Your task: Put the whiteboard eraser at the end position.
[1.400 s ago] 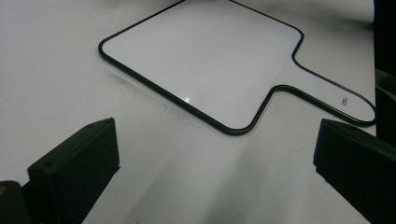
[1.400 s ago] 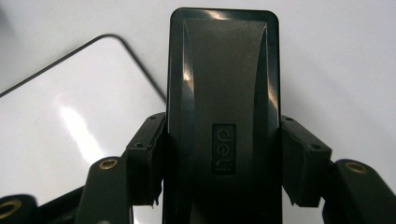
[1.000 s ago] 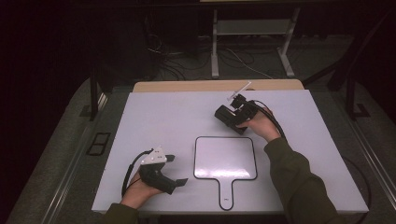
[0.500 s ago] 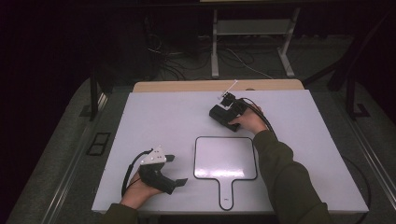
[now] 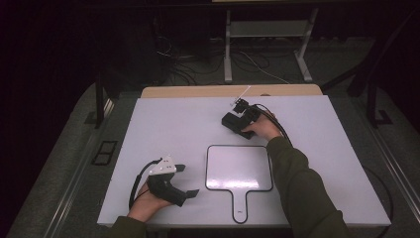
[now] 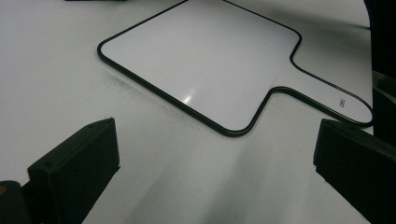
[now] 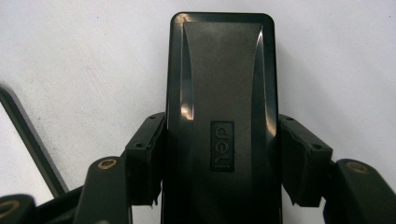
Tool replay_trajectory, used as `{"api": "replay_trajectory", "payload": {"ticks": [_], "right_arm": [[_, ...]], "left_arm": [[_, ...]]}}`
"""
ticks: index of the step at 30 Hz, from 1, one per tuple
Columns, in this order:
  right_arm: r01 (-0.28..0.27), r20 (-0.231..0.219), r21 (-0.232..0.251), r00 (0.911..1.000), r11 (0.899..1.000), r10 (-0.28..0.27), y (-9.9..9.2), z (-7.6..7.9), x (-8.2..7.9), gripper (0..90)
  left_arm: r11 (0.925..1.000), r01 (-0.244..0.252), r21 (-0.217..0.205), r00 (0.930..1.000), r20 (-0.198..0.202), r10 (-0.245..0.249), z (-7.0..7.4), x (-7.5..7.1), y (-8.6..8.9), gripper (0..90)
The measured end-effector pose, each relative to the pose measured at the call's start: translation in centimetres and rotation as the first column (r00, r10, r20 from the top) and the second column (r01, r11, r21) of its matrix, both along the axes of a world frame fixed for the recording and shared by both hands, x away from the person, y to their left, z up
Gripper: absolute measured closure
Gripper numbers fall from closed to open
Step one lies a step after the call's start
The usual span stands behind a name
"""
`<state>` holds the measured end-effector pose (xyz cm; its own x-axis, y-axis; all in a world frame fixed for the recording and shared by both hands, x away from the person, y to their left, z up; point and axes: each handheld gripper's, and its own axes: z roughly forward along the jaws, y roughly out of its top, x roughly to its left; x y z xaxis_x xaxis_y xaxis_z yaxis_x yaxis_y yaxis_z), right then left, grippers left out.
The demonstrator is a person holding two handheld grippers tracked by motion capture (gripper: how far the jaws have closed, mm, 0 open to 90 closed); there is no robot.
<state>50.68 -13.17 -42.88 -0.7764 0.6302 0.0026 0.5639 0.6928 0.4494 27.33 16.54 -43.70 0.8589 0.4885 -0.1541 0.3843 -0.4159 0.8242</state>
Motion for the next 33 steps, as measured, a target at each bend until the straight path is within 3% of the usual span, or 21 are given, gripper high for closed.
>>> {"api": "replay_trajectory", "payload": {"ticks": [3,12,14,20,26,33], "right_arm": [[-0.002,0.008,-0.01,1.0,1.0,0.002,0.1,0.1,-0.1,37.9],[0.023,0.006,0.028,0.9997,0.999,-0.023,0.1,0.4,-0.3,37.7],[0.027,0.029,0.033,0.9992,0.999,-0.028,0.0,0.7,-0.3,35.4],[0.066,0.046,0.115,0.9963,0.991,-0.072,-0.3,2.1,-0.8,24.8],[0.052,0.05,0.172,0.9969,0.984,-0.062,-1.1,2.8,-1.4,24.2],[0.051,0.094,0.233,0.9927,0.971,-0.075,-2.6,3.6,-3.3,23.6]], "left_arm": [[1.0,-0.004,-0.006,1.0,0.001,0.004,0.0,0.0,0.0,0.0],[0.9998,-0.009,-0.02,0.9999,-0.012,0.009,-0.2,0.2,-0.1,0.0],[0.9997,-0.011,-0.022,0.9999,-0.01,0.011,-0.2,0.2,0.0,0.0],[0.9997,-0.014,-0.022,0.9998,-0.013,0.014,-0.2,0.3,-0.1,0.0],[0.9994,-0.019,-0.027,0.9997,-0.013,0.019,-0.2,0.4,-0.1,0.0],[0.9996,-0.019,-0.022,0.9997,-0.013,0.019,-0.2,0.4,-0.1,0.0]]}}
